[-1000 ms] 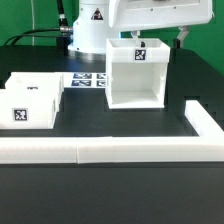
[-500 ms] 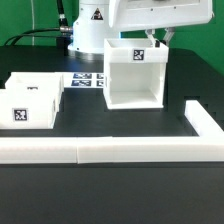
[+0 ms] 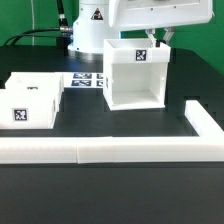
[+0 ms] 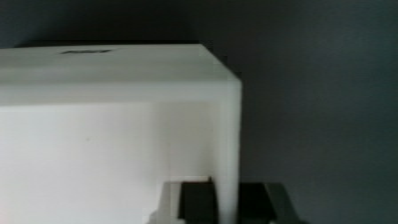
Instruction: Assemble drawer
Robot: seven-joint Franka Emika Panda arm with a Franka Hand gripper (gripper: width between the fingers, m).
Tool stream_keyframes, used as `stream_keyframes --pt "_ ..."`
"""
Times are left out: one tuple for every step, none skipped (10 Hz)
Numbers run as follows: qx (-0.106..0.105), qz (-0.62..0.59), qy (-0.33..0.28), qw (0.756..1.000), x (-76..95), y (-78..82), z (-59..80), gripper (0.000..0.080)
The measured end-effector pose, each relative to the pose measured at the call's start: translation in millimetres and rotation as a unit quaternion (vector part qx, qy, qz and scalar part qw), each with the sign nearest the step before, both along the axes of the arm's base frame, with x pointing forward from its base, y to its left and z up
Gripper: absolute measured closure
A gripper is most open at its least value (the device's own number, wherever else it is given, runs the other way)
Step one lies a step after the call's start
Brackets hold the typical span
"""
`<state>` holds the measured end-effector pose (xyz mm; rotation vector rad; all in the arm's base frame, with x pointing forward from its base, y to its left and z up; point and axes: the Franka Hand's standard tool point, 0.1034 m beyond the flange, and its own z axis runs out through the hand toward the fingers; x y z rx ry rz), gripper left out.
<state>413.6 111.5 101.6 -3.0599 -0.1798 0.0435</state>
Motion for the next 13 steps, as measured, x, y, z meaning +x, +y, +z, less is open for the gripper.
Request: stream_keyframes --pt "0.0 0.0 0.0 1.0 0.0 0.0 0.0 0.0761" --pt "0.0 0.0 -0.001 1.0 3.2 -0.6 0.3 0.0761" --pt "0.002 -0.004 -0.005 1.0 13.0 -1.6 0.5 0.0761" --pt "0.003 -0.008 -0.008 1.0 21.5 -2.4 1.1 0.0761" --pt "0.005 -0.012 -0.01 1.0 30.6 -3.4 0.4 0.0761" --pt "0.007 -0.016 -0.014 1.0 41.6 -4.0 -0.3 0.0761" --pt "0.008 -0.02 -0.017 1.0 51.1 -5.5 -0.5 0.0761" --pt "0.01 -0.026 -0.022 0.999 62.8 -8.6 -0.2 0.076" --pt "0.011 -0.031 -0.026 0.999 74.1 -10.8 -0.1 0.076" --pt "0.013 -0.035 -0.032 0.999 87.9 -11.8 0.2 0.076" --pt "0.015 -0.039 -0.039 0.998 103.3 -12.8 0.2 0.076" --pt "0.017 -0.043 -0.047 0.998 119.0 -15.2 0.4 0.076" --pt "0.019 -0.046 -0.054 0.997 133.3 -15.3 0.4 0.0758"
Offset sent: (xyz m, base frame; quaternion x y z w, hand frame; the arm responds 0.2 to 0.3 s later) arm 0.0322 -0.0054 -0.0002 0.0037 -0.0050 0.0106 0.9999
